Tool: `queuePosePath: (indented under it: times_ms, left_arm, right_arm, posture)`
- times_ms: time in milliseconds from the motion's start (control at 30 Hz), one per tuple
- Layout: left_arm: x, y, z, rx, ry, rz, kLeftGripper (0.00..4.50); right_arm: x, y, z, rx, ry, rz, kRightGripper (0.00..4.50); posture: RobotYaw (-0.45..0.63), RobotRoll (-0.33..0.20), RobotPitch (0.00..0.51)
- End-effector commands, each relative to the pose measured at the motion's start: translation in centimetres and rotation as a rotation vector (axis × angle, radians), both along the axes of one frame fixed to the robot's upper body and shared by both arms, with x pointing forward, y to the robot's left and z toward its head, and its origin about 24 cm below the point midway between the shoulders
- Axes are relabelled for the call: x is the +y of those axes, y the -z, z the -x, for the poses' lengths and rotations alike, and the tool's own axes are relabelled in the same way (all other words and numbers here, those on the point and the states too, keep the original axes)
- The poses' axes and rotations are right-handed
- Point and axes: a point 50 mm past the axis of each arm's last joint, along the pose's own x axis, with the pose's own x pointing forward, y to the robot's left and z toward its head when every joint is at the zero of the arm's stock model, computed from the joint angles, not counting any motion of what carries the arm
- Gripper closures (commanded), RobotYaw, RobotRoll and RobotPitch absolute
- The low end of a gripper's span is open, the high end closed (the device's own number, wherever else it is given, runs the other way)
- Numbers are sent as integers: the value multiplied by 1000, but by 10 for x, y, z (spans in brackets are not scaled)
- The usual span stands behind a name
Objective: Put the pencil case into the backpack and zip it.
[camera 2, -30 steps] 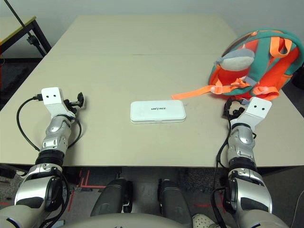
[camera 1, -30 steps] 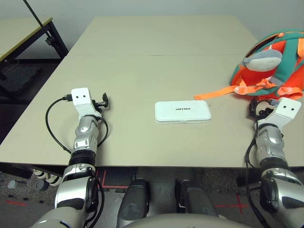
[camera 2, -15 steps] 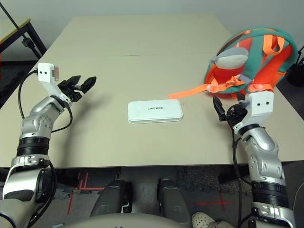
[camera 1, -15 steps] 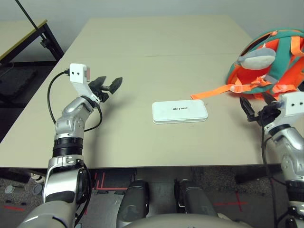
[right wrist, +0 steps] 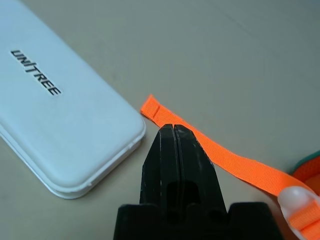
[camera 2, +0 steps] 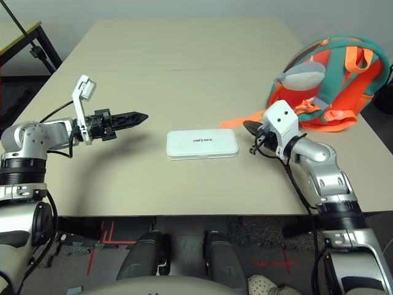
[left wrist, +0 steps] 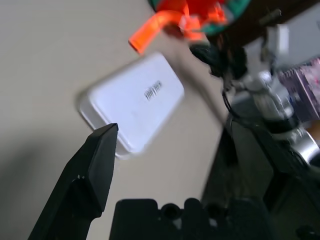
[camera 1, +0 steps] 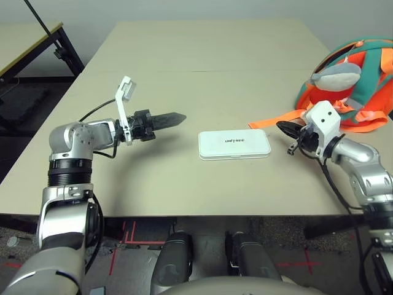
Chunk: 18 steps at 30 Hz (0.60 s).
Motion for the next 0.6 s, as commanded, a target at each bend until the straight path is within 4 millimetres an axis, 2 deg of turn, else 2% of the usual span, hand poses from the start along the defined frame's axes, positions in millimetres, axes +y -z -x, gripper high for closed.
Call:
queuePosePath:
  times_ms: [33, 200, 600]
  left_arm:
    - [-6, 18, 2, 102, 94, -47, 0]
    - [-13, 39, -7, 180, 116, -58, 0]
    - [-26, 68, -26, 209, 79, -80, 0]
  right_arm:
    - [-3, 2, -6, 5, -27, 54, 4473]
    - [-4, 4, -9, 3, -40, 79, 4473]
    - [-12, 18, -3, 31, -22, 173, 4473]
  posture:
    - [109, 0, 69]
    - [89, 0, 64]
    - [48, 0, 61]
